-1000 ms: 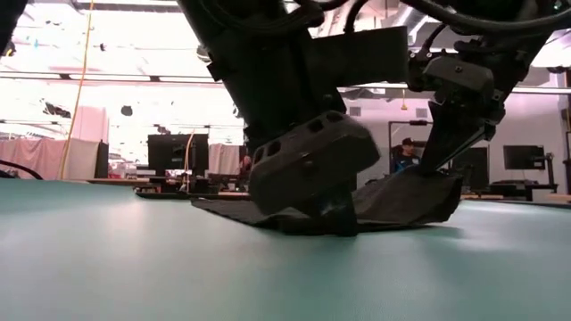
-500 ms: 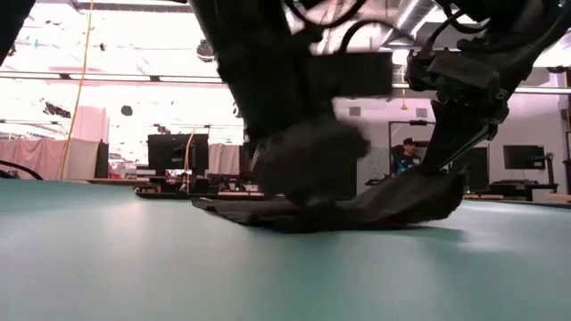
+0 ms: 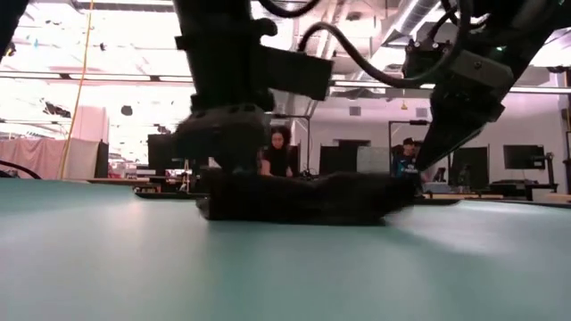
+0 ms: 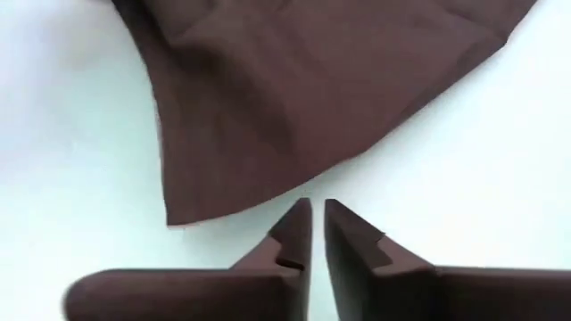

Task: Roll towel into tight, uniform cylinder
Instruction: Roll the black towel

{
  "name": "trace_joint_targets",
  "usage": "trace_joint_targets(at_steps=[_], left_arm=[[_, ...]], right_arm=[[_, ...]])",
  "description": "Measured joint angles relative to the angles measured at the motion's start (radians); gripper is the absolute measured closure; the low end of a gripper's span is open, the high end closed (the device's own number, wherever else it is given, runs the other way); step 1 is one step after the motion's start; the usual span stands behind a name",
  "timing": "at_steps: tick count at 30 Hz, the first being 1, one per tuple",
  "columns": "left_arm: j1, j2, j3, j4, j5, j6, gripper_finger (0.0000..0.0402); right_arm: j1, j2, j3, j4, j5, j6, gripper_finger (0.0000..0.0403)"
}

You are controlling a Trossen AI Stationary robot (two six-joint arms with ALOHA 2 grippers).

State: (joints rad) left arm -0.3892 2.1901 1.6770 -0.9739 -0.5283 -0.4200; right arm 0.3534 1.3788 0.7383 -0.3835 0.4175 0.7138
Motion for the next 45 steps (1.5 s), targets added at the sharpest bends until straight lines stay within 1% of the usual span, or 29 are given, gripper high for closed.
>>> trace_joint_targets(at_steps=[3, 5, 8, 10, 12, 15, 18, 20, 23, 25, 29, 34, 39, 45], left_arm=[[-0.003, -0.010, 0.000, 0.007, -0.006, 0.007, 0.0402], [-0.002, -0.011, 0.002, 0.003, -0.011, 0.017, 0.0402], [-0.001, -0.011, 0.002, -0.017, -0.008, 0.033, 0.0402], [-0.002, -0.011, 0.002, -0.025, 0.002, 0.038, 0.0402], [-0.002, -0.021, 0.002, -0.038, 0.012, 0.040, 0.0401], [-0.003, -0.051, 0.002, -0.041, 0.018, 0.042, 0.0401], [-0.003, -0.076, 0.003, -0.035, 0.008, 0.042, 0.0401], [-0.003, -0.088, 0.003, -0.018, 0.002, 0.042, 0.0401], [-0.003, -0.096, 0.004, 0.011, -0.001, 0.042, 0.0401], [-0.003, -0.096, 0.004, 0.014, -0.001, 0.043, 0.0401], [-0.003, -0.096, 0.004, 0.011, -0.001, 0.049, 0.0401], [-0.003, -0.096, 0.004, 0.011, -0.002, 0.060, 0.0401], [-0.003, -0.096, 0.004, 0.009, -0.003, 0.062, 0.0401], [-0.003, -0.096, 0.004, 0.004, -0.003, 0.062, 0.0401]], right_arm=[[0.000, -0.015, 0.000, -0.007, 0.000, -0.044, 0.0310], [0.004, -0.038, 0.000, -0.004, 0.000, -0.118, 0.0290], [0.043, -0.078, 0.000, 0.024, -0.025, -0.312, 0.0264], [0.090, -0.099, 0.000, 0.051, -0.040, -0.459, 0.0251], [0.143, -0.105, 0.000, 0.079, -0.047, -0.567, 0.0242], [0.215, -0.079, 0.001, 0.118, -0.047, -0.644, 0.0234], [0.261, -0.021, 0.001, 0.137, 0.014, -0.717, 0.0229], [0.276, 0.022, 0.001, 0.168, 0.073, -0.775, 0.0225], [0.266, 0.077, 0.001, 0.256, 0.083, -0.877, 0.0216], [0.253, 0.110, 0.013, 0.273, 0.082, -0.908, 0.0208], [0.231, 0.160, 0.048, 0.200, 0.081, -0.964, 0.0192], [0.196, 0.230, 0.072, 0.194, 0.055, -1.066, 0.0189], [0.165, 0.291, 0.076, 0.188, 0.055, -1.074, 0.0190], [0.152, 0.287, 0.078, 0.182, 0.079, -1.064, 0.0192]])
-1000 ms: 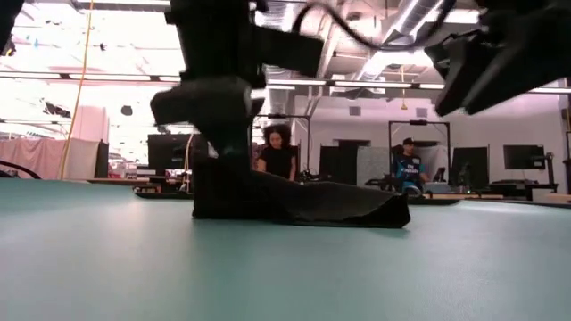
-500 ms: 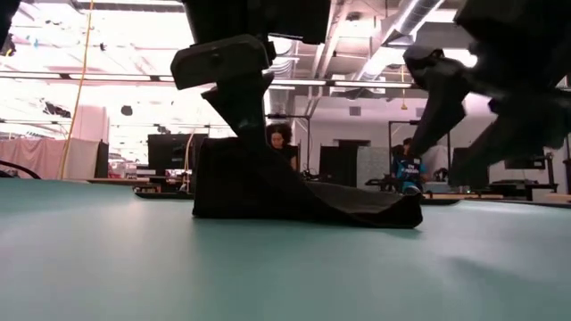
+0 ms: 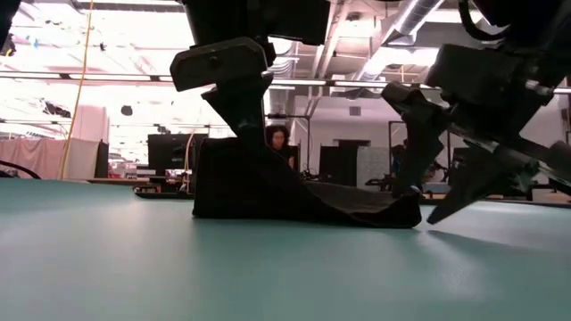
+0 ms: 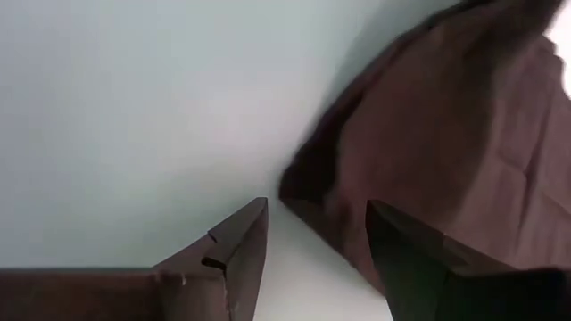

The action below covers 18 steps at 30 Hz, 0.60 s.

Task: Roll towel into tight, uniform cylinder
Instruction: Roll the black towel

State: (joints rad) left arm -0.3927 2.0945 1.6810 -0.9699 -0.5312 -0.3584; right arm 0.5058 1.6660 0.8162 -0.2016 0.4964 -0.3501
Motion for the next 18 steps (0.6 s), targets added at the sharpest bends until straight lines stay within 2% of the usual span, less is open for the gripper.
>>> trace_joint_targets(at_steps=[9, 15, 18], left_arm=[[0.000, 0.000, 0.000, 0.000, 0.000, 0.000, 0.0401], [0.000, 0.000, 0.000, 0.000, 0.000, -0.001, 0.0401], [0.000, 0.000, 0.000, 0.000, 0.000, -0.001, 0.0401]], right_arm=[[-0.020, -0.009, 0.000, -0.007, -0.016, -0.015, 0.0245], [-0.044, -0.009, 0.000, -0.005, -0.024, -0.011, 0.0266], [-0.045, -0.009, 0.000, -0.005, -0.024, -0.015, 0.0297]])
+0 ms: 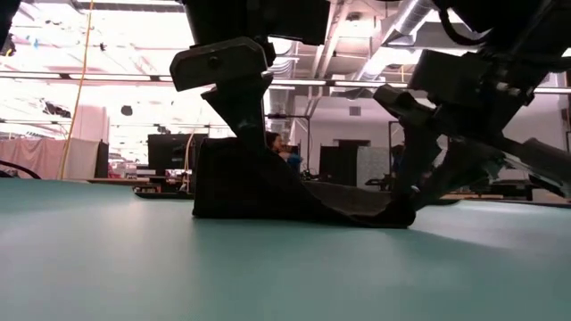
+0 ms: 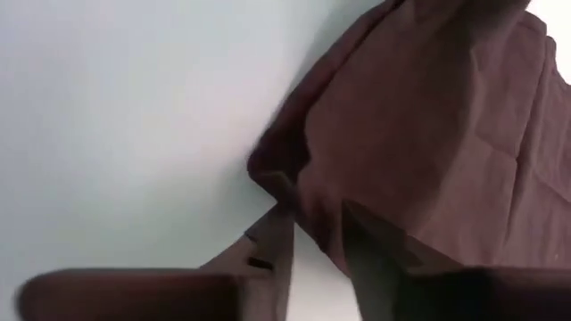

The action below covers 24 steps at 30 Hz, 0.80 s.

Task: Roll towel into tight, uniform cylinder
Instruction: Roll the black towel

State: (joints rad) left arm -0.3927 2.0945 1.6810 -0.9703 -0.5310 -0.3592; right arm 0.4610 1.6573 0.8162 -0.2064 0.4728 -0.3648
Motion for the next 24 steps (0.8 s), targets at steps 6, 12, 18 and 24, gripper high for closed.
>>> trace_joint_targets(at_steps=[6, 12, 18, 24], left_arm=[[0.000, 0.000, 0.000, 0.000, 0.000, 0.000, 0.0401], [0.000, 0.000, 0.000, -0.021, 0.007, -0.003, 0.0401], [-0.017, -0.001, 0.000, -0.028, 0.041, 0.017, 0.0401], [-0.039, -0.016, 0.002, -0.039, 0.021, 0.018, 0.0401]], right_arm=[[0.002, 0.000, 0.000, -0.002, 0.000, 0.000, 0.0391], [0.026, -0.045, 0.000, 0.001, 0.084, 0.057, 0.0397], [0.058, -0.218, 0.000, -0.042, 0.153, 0.133, 0.0400], [0.053, -0.377, 0.000, -0.123, 0.155, 0.227, 0.0401]])
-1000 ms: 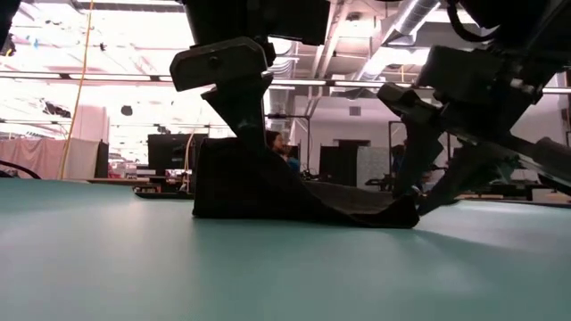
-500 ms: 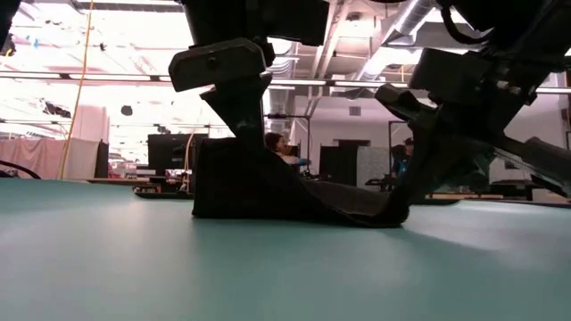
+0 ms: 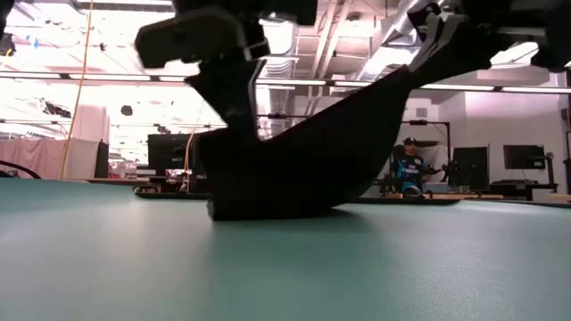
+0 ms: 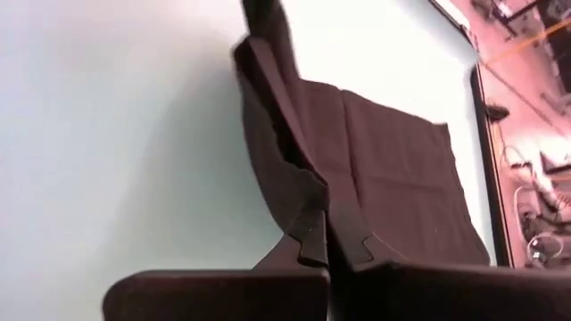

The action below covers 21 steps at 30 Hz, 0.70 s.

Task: Roll towel into tight, uniform cylinder
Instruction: Roll the black towel

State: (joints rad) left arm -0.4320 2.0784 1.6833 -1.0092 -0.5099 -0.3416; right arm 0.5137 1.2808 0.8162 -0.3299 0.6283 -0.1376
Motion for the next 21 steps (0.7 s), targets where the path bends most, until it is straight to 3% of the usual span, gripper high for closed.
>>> trace_joint_targets(at_steps=[6, 21], left_arm=[[-0.034, -0.015, 0.000, -0.025, -0.027, -0.019, 0.0401], [-0.101, -0.093, 0.000, -0.100, -0.081, -0.151, 0.0401]], right_arm=[[-0.006, -0.055, 0.000, -0.045, -0.001, 0.042, 0.0402], [-0.005, -0.052, 0.000, -0.054, 0.028, 0.062, 0.0403]])
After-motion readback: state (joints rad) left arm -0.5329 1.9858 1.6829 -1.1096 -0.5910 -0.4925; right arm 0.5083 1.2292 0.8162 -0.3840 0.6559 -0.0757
